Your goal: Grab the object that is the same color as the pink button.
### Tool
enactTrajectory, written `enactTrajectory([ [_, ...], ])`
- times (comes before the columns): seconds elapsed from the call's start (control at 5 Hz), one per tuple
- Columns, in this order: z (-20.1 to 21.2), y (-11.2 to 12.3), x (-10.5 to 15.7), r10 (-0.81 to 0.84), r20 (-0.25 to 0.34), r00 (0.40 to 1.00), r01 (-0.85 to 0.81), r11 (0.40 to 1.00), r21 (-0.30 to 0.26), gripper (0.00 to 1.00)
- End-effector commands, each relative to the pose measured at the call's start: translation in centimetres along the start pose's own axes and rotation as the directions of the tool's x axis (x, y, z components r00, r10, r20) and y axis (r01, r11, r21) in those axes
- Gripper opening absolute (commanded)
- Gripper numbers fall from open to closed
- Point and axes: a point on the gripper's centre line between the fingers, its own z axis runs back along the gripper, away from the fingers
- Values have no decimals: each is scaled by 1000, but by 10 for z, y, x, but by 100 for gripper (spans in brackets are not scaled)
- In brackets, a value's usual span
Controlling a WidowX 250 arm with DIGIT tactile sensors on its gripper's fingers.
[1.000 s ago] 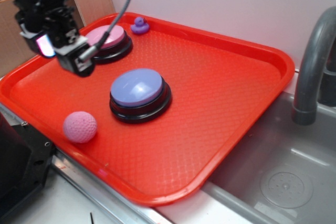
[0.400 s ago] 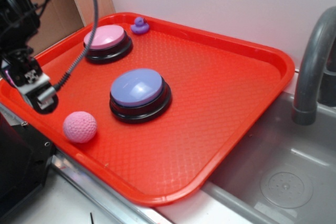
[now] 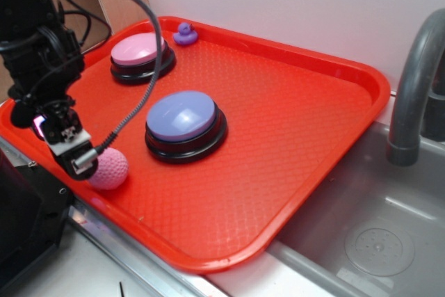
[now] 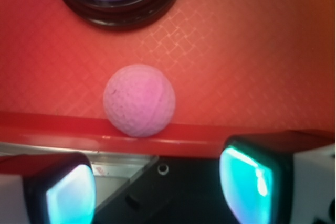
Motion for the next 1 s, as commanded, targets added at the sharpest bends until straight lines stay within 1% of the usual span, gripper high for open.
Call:
enactTrajectory([
  [0.0, -33, -7, 19, -22, 19, 1000, 22, 999, -34, 100],
  [0.2, -43, -7, 23, -16, 1, 1000, 16, 999, -44, 100],
  [0.4, -37, -6, 19, -16, 10, 1000, 16, 999, -31, 0],
  [0.6, -22, -7, 18, -25, 26, 999, 26, 999, -19, 0],
  [0.8, 19, -4, 24, -16, 47, 999, 17, 1000, -16, 0],
])
